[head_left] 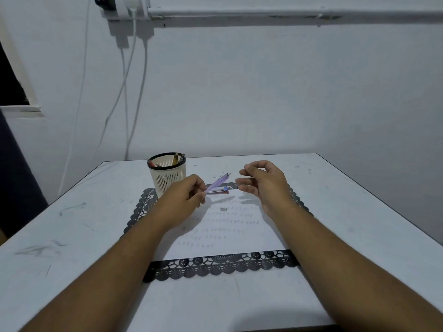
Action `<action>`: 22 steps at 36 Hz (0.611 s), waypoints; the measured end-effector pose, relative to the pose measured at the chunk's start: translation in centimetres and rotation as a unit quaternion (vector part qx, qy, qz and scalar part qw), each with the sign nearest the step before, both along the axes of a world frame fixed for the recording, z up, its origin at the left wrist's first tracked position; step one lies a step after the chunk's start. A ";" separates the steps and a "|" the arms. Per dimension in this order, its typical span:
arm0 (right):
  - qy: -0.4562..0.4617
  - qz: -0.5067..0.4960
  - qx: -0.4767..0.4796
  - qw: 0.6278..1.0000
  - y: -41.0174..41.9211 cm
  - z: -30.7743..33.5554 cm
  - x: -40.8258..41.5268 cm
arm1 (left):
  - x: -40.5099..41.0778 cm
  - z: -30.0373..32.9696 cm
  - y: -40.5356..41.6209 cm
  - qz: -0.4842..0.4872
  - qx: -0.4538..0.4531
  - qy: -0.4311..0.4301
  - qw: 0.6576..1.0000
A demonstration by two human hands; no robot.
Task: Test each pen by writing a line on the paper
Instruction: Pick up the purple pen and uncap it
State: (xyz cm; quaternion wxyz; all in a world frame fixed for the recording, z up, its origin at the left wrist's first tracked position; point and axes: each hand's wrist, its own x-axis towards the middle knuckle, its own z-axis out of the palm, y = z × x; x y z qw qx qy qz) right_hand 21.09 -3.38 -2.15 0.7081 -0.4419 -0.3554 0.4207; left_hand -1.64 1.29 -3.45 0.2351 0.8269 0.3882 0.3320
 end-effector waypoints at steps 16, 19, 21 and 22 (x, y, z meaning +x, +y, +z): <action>0.020 -0.007 0.031 0.999 -0.3 0.7 -0.9 | 0.2 0.2 -0.5 0.017 0.010 0.027 0.999; 0.006 -0.015 0.030 0.999 -0.3 0.6 -0.9 | 0.3 0.1 -0.4 0.016 0.018 0.035 0.999; -0.008 -0.019 0.032 0.999 -0.3 0.6 -1.0 | 0.3 0.1 -0.3 0.011 0.021 0.034 0.999; -0.014 -0.020 0.034 0.999 -0.3 0.6 -1.1 | 0.3 0.1 -0.3 0.007 0.022 0.033 0.999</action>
